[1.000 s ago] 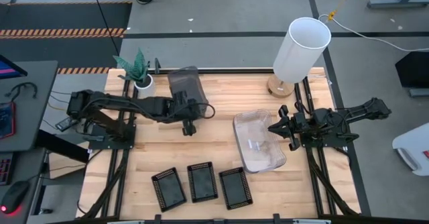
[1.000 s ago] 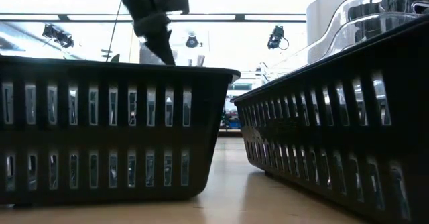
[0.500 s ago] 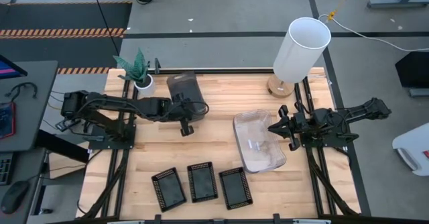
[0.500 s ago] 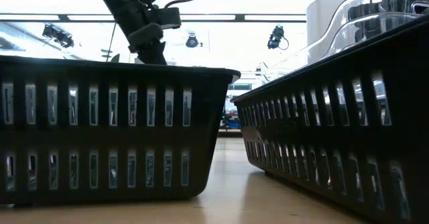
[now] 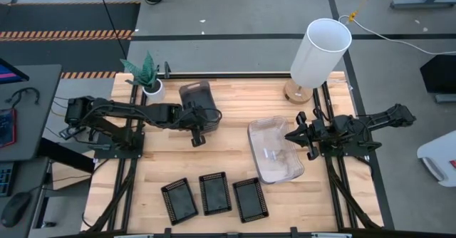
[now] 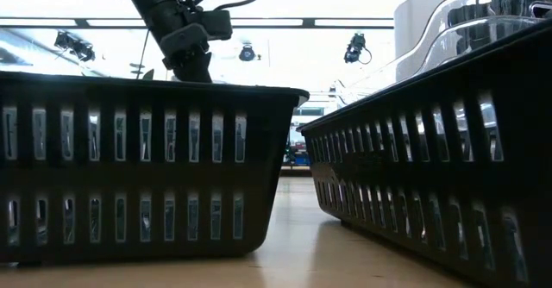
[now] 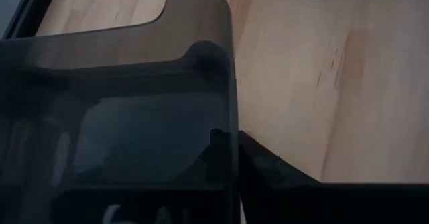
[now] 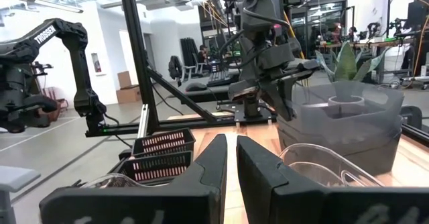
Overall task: Stack baskets by color
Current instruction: Stack the right gray bin on the left gray bin, then stack the left black bin on the middle black bin
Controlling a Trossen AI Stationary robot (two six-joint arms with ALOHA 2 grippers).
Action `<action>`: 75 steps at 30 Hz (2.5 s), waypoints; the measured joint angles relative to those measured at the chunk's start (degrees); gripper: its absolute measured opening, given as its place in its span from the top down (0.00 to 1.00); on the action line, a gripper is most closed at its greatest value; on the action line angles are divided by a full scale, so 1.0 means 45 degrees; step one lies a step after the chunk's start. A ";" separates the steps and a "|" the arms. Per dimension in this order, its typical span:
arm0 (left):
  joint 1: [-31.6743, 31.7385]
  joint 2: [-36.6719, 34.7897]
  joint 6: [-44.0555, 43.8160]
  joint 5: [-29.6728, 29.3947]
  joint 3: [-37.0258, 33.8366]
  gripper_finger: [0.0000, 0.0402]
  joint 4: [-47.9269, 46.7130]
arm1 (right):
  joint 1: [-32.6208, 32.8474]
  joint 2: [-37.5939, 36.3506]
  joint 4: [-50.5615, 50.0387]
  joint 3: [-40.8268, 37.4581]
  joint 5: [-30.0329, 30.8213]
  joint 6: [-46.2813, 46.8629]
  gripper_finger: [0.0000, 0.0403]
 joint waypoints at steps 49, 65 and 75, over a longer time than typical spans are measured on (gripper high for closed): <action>-0.8696 0.2058 -1.0680 0.3466 0.1715 0.52 -0.5958 | 0.0003 -0.0002 0.0008 0.0000 -0.0005 -0.0002 0.90; -0.8704 0.4100 -1.0325 0.3753 0.1724 0.49 -0.5033 | 0.0000 -0.0005 0.0000 0.0000 -0.0005 0.0000 0.90; -0.8687 0.4517 -1.0213 0.3742 0.1724 0.76 -0.5118 | 0.0000 -0.0003 0.0000 0.0000 -0.0003 -0.0003 0.90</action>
